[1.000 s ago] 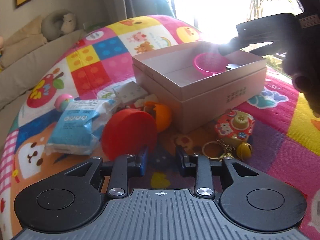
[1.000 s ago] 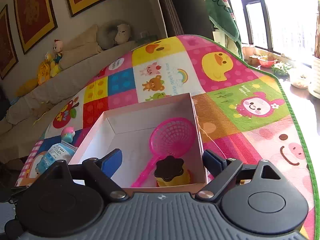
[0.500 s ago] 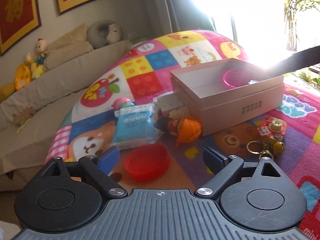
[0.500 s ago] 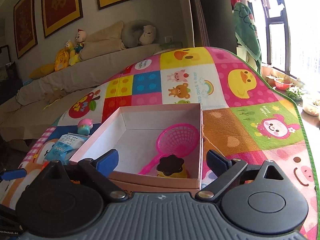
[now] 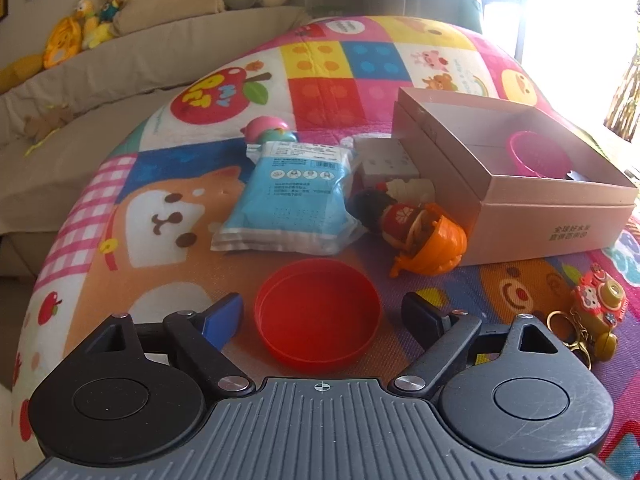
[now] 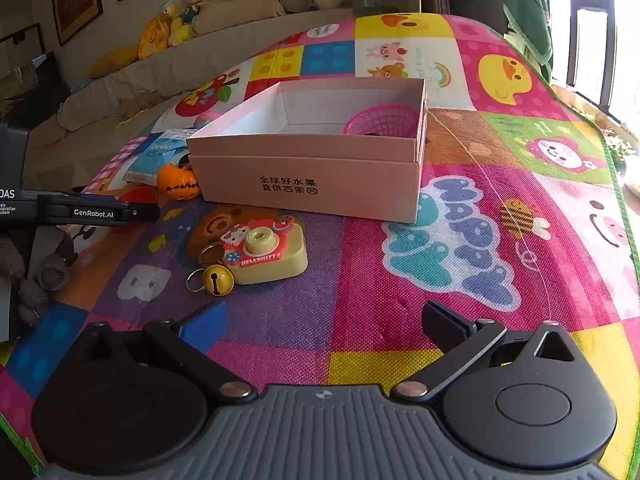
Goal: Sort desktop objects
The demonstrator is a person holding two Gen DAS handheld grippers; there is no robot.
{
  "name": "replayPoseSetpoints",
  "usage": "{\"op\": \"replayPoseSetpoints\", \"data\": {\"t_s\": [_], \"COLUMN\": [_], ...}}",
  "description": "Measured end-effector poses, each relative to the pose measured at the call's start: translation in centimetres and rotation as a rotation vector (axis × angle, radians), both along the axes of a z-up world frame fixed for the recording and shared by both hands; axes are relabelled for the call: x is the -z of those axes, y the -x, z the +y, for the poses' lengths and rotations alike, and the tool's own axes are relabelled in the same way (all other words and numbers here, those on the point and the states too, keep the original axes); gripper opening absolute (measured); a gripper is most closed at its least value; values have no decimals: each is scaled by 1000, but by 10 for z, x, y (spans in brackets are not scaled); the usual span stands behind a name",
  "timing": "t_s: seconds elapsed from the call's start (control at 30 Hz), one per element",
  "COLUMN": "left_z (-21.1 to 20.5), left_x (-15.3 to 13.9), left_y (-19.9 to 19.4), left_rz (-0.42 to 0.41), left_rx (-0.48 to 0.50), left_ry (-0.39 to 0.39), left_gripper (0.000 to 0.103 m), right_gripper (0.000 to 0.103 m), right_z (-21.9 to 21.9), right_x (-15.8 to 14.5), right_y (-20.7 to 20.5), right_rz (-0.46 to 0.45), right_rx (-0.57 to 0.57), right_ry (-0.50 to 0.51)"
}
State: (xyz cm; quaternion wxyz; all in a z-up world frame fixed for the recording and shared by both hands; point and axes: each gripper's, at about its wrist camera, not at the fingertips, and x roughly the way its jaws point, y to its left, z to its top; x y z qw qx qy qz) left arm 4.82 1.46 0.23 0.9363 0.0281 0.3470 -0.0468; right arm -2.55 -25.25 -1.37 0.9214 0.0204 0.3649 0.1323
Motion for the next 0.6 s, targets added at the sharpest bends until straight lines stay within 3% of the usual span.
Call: {"op": "replayPoseSetpoints", "data": {"t_s": [0.23,0.37,0.5,0.6], "left_z": [-24,-18,4,9], "left_x": [1,-1,-1,-2], "left_y": [31,43,40,38], "left_rz": [-3,-26,-11,-5], "left_rx": [174,100,-10,-15], "left_ry": [10,-10,61,91], "left_gripper": [95,96,97,100], "right_gripper": [103,103,103,103], "right_z": [8,20,33,53], "right_x": [2,2,1,1], "right_y": [1,-3,-11,-16], "right_rz": [0,8,-26,-60], "right_rx": [-14,-24,25,20], "right_ry": [52,136,182,216]}}
